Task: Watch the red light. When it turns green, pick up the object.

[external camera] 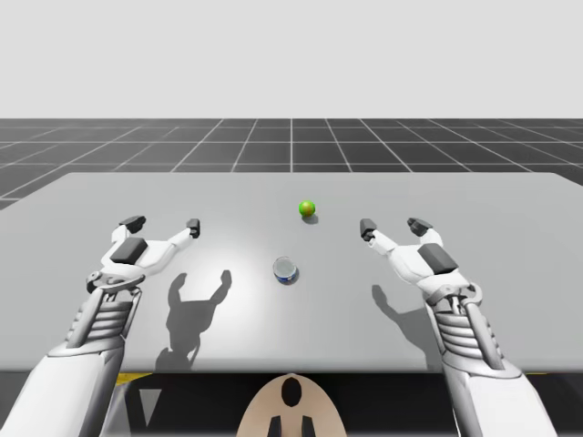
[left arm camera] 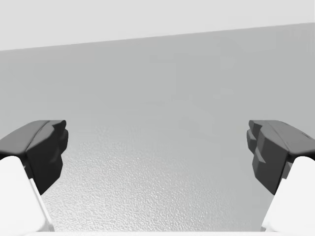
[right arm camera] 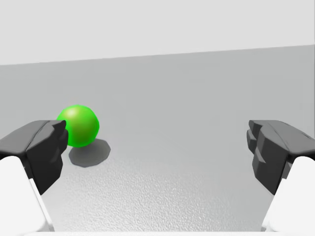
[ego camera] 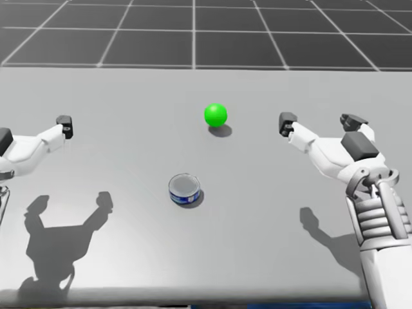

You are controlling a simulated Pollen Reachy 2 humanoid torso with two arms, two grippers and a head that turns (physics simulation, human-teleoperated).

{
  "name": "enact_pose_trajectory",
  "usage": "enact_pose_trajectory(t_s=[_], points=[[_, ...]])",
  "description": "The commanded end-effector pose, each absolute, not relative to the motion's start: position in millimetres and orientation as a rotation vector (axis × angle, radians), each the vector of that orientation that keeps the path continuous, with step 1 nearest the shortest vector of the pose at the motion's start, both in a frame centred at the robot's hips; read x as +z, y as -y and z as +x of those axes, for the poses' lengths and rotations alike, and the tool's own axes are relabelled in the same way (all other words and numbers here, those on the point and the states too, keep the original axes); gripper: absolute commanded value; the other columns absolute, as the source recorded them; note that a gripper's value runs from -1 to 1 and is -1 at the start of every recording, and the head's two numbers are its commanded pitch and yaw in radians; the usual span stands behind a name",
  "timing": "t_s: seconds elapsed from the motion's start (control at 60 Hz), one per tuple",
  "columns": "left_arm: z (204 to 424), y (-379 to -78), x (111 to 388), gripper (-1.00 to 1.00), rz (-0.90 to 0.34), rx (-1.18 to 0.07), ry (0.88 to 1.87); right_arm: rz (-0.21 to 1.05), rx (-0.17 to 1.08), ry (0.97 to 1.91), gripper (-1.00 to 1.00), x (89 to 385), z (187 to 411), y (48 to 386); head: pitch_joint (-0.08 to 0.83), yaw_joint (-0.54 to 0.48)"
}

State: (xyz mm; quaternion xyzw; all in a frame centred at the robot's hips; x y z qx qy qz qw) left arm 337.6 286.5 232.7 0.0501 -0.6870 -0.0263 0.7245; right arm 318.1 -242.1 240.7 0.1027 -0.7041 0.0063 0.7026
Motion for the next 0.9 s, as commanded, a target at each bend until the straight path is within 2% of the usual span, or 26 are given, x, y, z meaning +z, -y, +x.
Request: enact_pose_trajectory(t_s=[0.017,0.383,0.533,0.583,0.617,0.683,0.717,0.75,0.767,0.817,0.9], points=[[338.3,-285.2,231.7,-1.0,0.111,-0.061,1.512,0.232,0.012,1.569,-1.0,241.1,317.1,241.7,0.623,-0.03],[336.8,-279.0,232.6,-1.0,0.095,-0.08,1.519,0.228,0.014,1.571,-1.0,241.7,317.1,240.9,0.677,0.02],[322.4,-257.8,235.8,-1.0,0.07,-0.163,1.518,0.222,0.009,1.562,-1.0,238.5,318.8,240.7,0.678,0.01],[313.5,-249.4,239.7,-1.0,0.061,-0.144,1.567,0.219,0.003,1.557,-1.0,236.6,319.9,241.0,0.672,0.01],[303.6,-241.8,248.0,-1.0,-0.008,-0.109,1.579,0.218,0.0,1.555,-1.0,235.8,320.4,241.3,0.671,0.0],[289.5,-235.6,259.3,-1.0,-0.046,-0.198,1.518,0.217,-0.001,1.553,-1.0,234.5,320.7,241.5,0.67,0.01],[278.7,-228.8,262.9,-1.0,-0.108,-0.241,1.432,0.216,-0.001,1.55,-1.0,233.4,321.2,241.7,0.671,0.01],[273.5,-225.3,262.9,-1.0,-0.136,-0.273,1.389,0.214,-0.001,1.549,-1.0,232.8,321.6,241.9,0.671,0.02],[265.7,-220.7,261.2,-1.0,-0.174,-0.329,1.342,0.214,-0.004,1.547,-1.0,232.3,322.1,242.2,0.671,0.02],[259.4,-216.9,258.2,-1.0,-0.194,-0.362,1.324,0.212,-0.004,1.546,-1.0,231.9,322.2,242.4,0.671,0.03],[246.1,-210.1,248.9,-1.0,-0.286,-0.404,1.234,0.211,-0.005,1.545,-1.0,231.7,322.0,242.2,0.671,0.04]])
